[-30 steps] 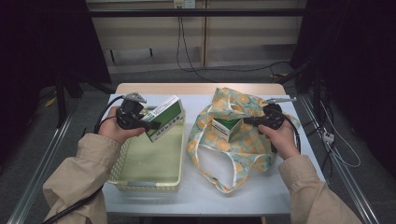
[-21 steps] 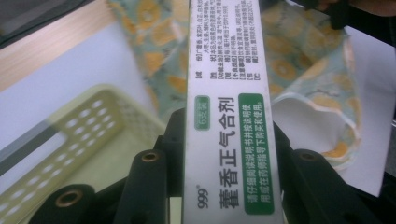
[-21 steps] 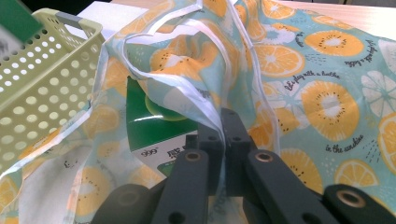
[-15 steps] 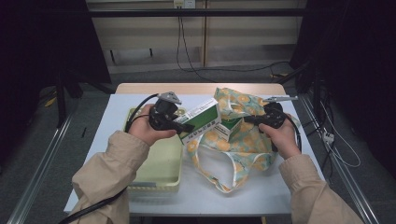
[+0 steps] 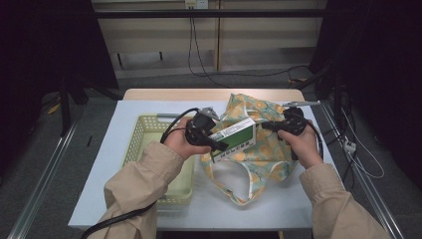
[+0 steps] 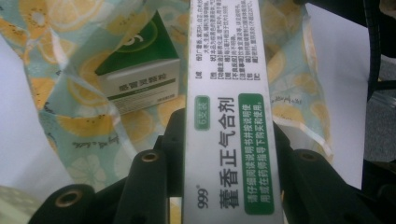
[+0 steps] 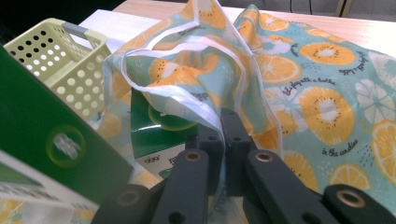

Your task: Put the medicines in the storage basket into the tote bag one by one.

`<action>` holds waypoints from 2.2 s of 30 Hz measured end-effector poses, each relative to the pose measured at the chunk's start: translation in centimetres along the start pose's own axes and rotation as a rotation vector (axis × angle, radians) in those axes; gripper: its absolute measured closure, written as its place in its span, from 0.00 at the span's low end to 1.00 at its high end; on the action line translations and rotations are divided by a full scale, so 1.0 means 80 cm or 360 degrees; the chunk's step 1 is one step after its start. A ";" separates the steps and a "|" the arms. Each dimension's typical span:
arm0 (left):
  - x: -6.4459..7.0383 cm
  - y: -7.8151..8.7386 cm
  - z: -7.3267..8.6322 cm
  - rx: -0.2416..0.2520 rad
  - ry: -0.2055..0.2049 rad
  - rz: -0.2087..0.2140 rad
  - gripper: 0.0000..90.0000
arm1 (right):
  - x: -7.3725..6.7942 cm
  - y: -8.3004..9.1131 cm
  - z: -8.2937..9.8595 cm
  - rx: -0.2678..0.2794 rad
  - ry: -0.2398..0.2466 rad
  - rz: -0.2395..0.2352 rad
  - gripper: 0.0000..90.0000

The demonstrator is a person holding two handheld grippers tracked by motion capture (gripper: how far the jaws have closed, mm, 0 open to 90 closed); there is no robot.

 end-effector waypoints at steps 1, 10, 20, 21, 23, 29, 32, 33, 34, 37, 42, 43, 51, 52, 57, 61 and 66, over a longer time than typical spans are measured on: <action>-0.001 -0.002 0.000 -0.0017 -0.0011 -0.0047 0.71 | 0.001 0.001 -0.001 0.0001 0.0002 0.0000 0.99; 0.007 -0.026 -0.004 -0.0048 -0.0014 0.0037 0.71 | 0.001 0.001 -0.004 0.0006 0.0004 -0.0002 0.99; 0.005 -0.050 -0.001 -0.0099 -0.0006 0.0005 0.71 | 0.001 0.003 -0.006 0.0013 0.0007 0.0001 0.99; 0.003 -0.051 -0.002 -0.0097 -0.0011 -0.0002 0.71 | 0.000 0.003 -0.006 0.0013 0.0006 0.0000 0.99; 0.003 -0.055 -0.002 -0.0098 0.0002 0.0008 0.71 | 0.000 0.003 -0.006 0.0013 0.0003 -0.0002 0.99; -0.002 -0.065 -0.003 -0.0110 0.0025 0.0005 0.71 | -0.002 0.002 -0.006 0.0014 0.0006 -0.0007 0.99; -0.006 -0.068 -0.002 -0.0135 0.0011 -0.0004 0.70 | -0.001 0.002 -0.006 0.0014 0.0005 -0.0006 0.99; -0.007 -0.069 -0.001 -0.0135 0.0022 -0.0014 0.70 | -0.001 0.002 -0.006 0.0015 0.0006 -0.0006 0.99; -0.009 -0.070 -0.001 -0.0137 0.0021 -0.0027 0.71 | -0.001 0.002 -0.006 0.0014 0.0005 -0.0006 0.99; -0.011 -0.074 -0.001 -0.0140 0.0045 -0.0023 0.71 | -0.001 0.002 -0.007 0.0018 0.0006 -0.0009 0.99; -0.018 -0.081 -0.003 -0.0142 0.0079 -0.0036 0.71 | -0.001 0.003 -0.007 0.0021 0.0003 -0.0007 0.99; -0.020 -0.082 -0.003 -0.0154 0.0073 -0.0049 0.70 | -0.001 0.003 -0.007 0.0021 0.0001 -0.0008 0.99; -0.030 -0.092 -0.014 -0.0114 0.0113 -0.0091 0.70 | 0.000 0.008 -0.010 0.0041 -0.0005 -0.0006 0.99; -0.031 -0.093 -0.015 -0.0114 0.0122 -0.0095 0.70 | 0.001 0.009 -0.009 0.0042 -0.0003 -0.0005 0.99; -0.033 -0.102 -0.018 -0.0128 0.0135 -0.0106 0.70 | 0.001 0.009 -0.010 0.0049 -0.0014 -0.0010 0.99; -0.032 -0.108 -0.019 -0.0127 0.0141 -0.0100 0.70 | -0.003 0.007 -0.011 0.0047 0.0001 -0.0023 0.99; -0.034 -0.108 -0.021 -0.0106 0.0145 -0.0115 0.70 | -0.002 0.007 -0.010 0.0045 -0.0003 -0.0022 0.99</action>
Point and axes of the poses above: each handheld gripper's, and its own axes: y roughly backward along the jaws, z roughly out of its underside, x roughly to its right, the point moved 9 cm from there along -y, roughly forward along the jaws, and after that the axes turned 14 degrees about y, right-handed, at the moved point
